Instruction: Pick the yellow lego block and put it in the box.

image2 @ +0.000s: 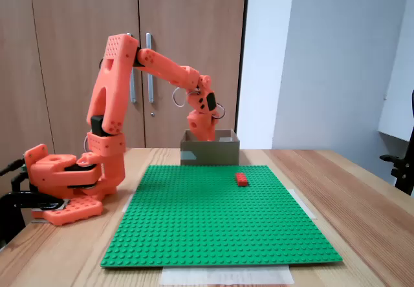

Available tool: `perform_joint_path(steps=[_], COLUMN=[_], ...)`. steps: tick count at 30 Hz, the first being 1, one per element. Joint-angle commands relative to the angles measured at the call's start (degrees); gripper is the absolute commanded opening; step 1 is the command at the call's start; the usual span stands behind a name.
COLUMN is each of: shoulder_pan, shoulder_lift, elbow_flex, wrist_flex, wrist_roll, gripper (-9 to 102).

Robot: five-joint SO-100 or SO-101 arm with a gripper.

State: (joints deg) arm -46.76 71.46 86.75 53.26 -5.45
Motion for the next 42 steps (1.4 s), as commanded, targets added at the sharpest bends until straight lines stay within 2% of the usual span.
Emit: perform_joint_path(steps=[1, 18, 23, 30, 42], shoulder_pan=[0.35, -0.18, -0.35, -0.44, -1.14], shoulder_lift=[0.18, 0.18, 0.18, 0.18, 2.02], elbow_flex=[-2.37, -2.64, -2.46, -1.67, -1.85], wrist_flex=[0.00, -1.32, -1.49, -2.11, -1.76], wrist_roll=[0.44, 0.88, 0.70, 0.00, -0.79], gripper=[0, 1, 4, 14, 14])
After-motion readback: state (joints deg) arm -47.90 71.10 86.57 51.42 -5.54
